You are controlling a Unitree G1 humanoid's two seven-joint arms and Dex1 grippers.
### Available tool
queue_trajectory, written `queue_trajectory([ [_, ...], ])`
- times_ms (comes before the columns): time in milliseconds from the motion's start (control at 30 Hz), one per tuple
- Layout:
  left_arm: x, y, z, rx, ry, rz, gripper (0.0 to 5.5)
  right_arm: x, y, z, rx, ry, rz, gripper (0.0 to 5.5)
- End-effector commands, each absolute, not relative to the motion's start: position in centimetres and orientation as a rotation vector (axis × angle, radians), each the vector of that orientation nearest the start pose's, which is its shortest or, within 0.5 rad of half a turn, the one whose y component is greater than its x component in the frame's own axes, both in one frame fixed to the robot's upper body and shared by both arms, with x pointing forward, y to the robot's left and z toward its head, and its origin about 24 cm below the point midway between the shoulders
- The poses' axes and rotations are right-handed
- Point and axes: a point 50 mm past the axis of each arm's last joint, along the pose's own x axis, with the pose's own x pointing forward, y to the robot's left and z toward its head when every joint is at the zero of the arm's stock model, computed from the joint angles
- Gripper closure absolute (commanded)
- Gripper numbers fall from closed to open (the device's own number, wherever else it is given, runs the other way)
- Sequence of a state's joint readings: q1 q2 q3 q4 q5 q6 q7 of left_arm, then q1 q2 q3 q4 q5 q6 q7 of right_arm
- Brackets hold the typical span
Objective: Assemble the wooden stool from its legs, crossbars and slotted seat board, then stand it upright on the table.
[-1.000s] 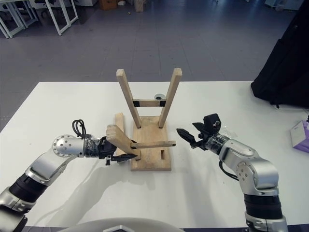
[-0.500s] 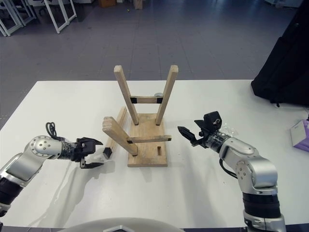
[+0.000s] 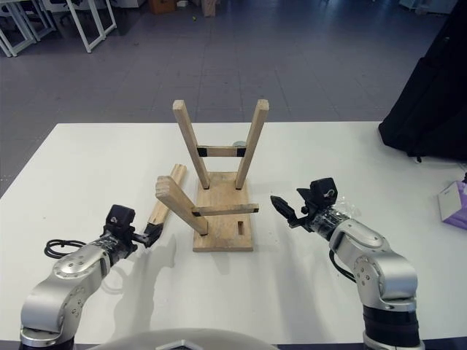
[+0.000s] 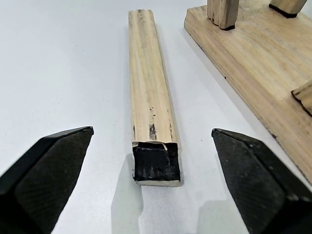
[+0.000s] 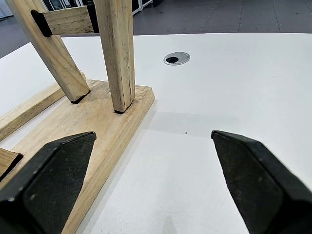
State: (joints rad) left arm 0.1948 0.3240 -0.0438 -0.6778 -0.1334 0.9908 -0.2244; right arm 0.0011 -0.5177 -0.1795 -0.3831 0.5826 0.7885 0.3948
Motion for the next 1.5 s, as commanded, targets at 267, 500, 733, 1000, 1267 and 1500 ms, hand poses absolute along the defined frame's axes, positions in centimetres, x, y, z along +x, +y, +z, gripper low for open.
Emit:
queue_trajectory([
  [267, 18.9, 17.5, -0.3, 0.090, 0.678, -0.133, 1.19, 24.7, -21.4, 10.4, 0.056, 0.349, 0.472, 1.12],
  [500, 16.9, 16.4, -3.0, -0.067, 0.752, -0.144, 2.22, 25.5, -21.1, 12.0, 0.068, 0.310, 0.488, 1.12],
  [733, 16.7, 16.5, -4.1, 0.004, 0.760, -0.168, 3.28, 26.1, -21.0, 12.2, 0.053, 0.307, 0.487, 1.12],
  [1000, 18.7, 18.2, -1.4, -0.087, 0.459, 0.135, 3.46, 26.8, -20.0, 13.8, 0.086, 0.283, 0.473, 1.12],
  [1267, 21.6, 19.8, 12.1, 0.421, -0.325, 0.306, 3.46, 27.8, -14.5, 21.6, 0.175, 0.110, 0.656, 1.12],
  [1500, 22.8, 18.0, 16.1, 1.117, -0.739, 0.199, 3.46, 28.6, -9.1, 28.0, 0.491, 0.010, 0.897, 1.12],
])
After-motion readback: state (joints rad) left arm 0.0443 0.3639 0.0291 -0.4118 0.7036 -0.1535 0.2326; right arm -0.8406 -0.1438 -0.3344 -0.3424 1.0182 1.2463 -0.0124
